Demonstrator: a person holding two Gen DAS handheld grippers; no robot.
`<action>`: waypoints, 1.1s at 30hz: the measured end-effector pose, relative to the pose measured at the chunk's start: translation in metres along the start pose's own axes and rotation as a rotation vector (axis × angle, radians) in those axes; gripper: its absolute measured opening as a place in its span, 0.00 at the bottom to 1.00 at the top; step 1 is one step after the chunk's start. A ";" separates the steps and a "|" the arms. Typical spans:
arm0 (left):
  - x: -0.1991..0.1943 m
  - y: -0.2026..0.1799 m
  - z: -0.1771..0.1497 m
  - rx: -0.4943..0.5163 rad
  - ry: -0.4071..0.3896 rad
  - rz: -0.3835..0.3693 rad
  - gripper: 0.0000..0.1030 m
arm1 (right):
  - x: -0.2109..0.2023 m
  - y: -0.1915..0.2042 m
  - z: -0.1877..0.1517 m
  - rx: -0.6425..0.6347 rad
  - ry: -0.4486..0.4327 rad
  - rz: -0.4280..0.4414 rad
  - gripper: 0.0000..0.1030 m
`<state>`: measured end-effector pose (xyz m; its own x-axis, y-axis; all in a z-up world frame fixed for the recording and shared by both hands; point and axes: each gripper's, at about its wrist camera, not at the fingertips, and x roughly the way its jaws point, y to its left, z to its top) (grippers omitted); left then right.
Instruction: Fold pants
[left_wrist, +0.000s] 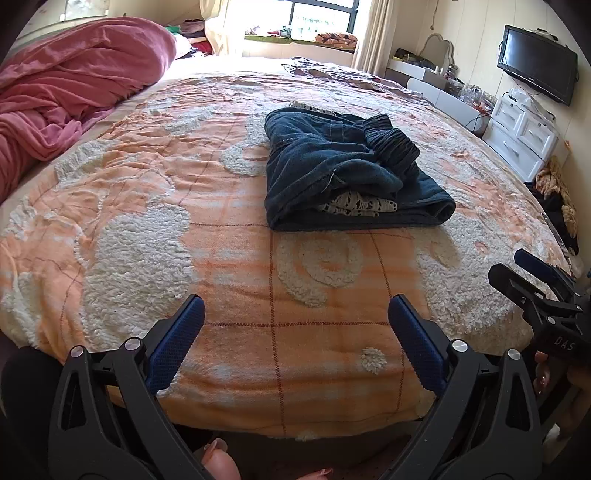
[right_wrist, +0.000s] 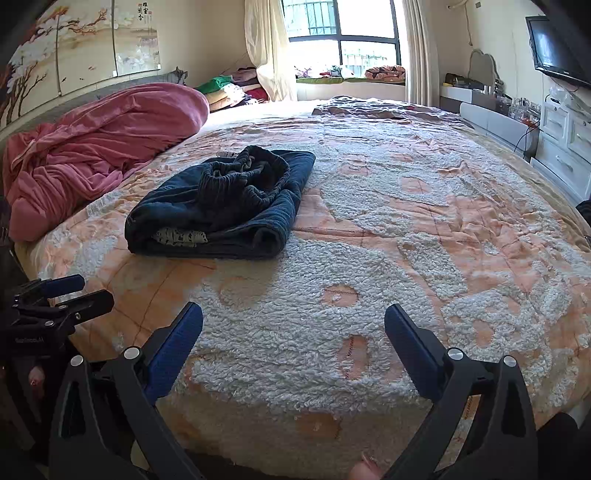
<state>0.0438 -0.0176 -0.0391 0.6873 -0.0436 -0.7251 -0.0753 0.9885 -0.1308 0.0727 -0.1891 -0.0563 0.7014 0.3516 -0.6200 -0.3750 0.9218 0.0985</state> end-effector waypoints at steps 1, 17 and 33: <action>0.001 0.001 0.000 -0.002 0.001 0.000 0.91 | 0.000 0.000 0.000 0.002 0.000 -0.001 0.95; 0.001 0.003 0.000 -0.012 0.003 -0.006 0.91 | 0.005 -0.005 -0.002 0.021 0.019 0.000 0.95; -0.004 0.002 0.002 -0.014 -0.006 -0.035 0.91 | 0.006 -0.007 -0.002 0.040 0.026 -0.007 0.95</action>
<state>0.0426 -0.0149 -0.0349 0.6943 -0.0771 -0.7156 -0.0615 0.9843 -0.1657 0.0785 -0.1940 -0.0626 0.6881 0.3411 -0.6405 -0.3450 0.9303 0.1248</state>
